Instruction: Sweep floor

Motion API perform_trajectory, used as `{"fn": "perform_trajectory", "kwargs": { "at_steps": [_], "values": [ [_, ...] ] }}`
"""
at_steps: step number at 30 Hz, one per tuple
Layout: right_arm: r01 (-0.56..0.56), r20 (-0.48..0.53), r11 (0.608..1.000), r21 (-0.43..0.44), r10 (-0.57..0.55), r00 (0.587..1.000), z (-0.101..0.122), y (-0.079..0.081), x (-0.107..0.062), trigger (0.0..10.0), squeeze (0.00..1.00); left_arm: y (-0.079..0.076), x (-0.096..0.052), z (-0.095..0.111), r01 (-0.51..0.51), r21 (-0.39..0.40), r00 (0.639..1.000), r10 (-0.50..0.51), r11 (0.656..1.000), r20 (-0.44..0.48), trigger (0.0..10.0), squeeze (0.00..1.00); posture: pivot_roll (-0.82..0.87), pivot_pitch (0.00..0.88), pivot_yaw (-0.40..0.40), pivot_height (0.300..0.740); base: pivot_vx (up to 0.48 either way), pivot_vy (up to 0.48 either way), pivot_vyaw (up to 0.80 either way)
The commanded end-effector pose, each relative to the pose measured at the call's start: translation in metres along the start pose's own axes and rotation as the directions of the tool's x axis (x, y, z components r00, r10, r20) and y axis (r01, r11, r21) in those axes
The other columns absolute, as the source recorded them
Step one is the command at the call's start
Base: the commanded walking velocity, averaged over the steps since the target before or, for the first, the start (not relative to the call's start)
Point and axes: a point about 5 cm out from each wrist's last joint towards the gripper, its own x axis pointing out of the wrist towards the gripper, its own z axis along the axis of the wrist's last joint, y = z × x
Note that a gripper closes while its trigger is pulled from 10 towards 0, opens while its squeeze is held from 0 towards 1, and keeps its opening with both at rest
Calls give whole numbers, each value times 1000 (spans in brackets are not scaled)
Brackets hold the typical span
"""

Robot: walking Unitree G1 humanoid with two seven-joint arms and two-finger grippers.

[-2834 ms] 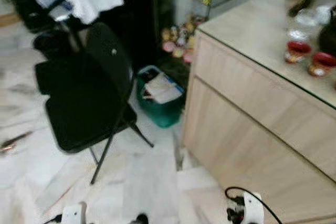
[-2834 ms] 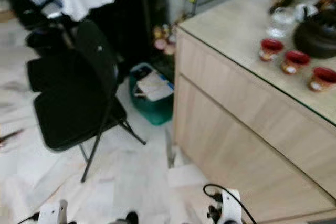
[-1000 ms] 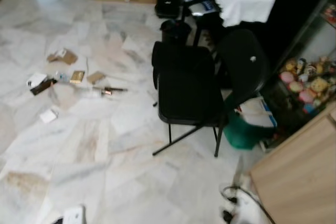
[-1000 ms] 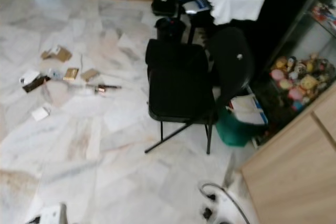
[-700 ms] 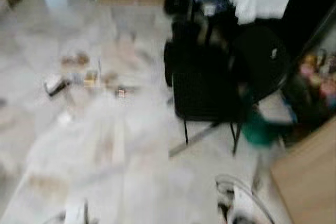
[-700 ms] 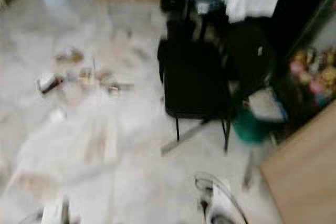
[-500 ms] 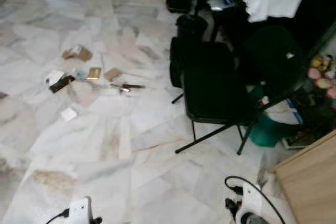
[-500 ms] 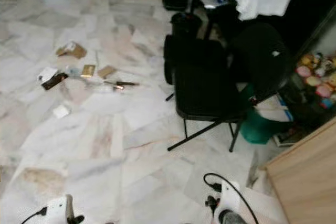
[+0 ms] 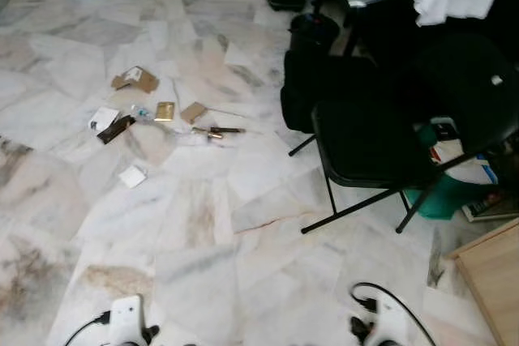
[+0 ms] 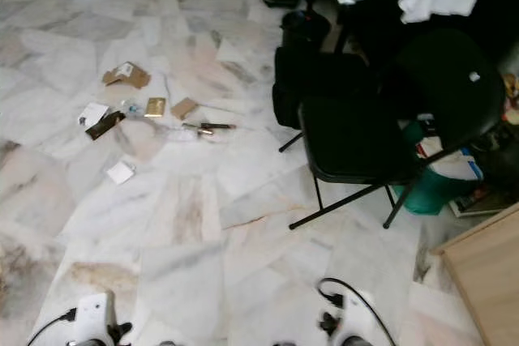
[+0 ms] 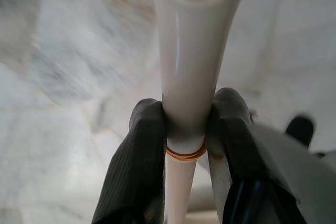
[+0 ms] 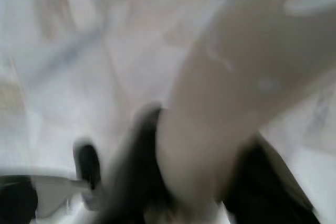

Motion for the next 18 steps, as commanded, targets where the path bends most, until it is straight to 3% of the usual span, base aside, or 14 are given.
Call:
{"fn": "perform_trajectory", "kwargs": {
  "at_steps": [1,3,8,11,15,18],
  "values": [
    [-9,-34,998,55,11,999,-11,2,-2,10000,0,-6,-1,-10,7,-8,999,-7,1000,-39,10000,0,-116,167,-28,740,0,458,0],
    [-7,-36,998,55,9,999,-13,2,-2,10000,0,-7,-1,-8,8,-6,999,-8,1000,-38,10000,0,-115,163,-27,740,0,459,0],
    [25,-34,998,58,-23,999,-12,-26,-10,10000,0,-7,-1,-10,9,-3,999,-9,1000,-40,10000,0,-113,152,-24,740,0,455,0],
    [30,-35,998,58,-28,999,-13,-31,-11,10000,0,-7,-1,-12,10,-1,999,-10,1000,-40,10000,0,-114,145,-22,740,0,456,0],
    [24,-40,998,54,-22,999,-15,-28,-11,10000,0,-2,-3,-20,7,-1,999,-7,1000,-47,10000,0,-113,140,-22,740,0,456,0],
    [7,-47,999,54,-4,999,-18,-13,-7,10000,0,8,-8,-33,0,-3,998,0,1000,-61,10000,0,-113,142,-21,740,0,454,0]
  ]
}}
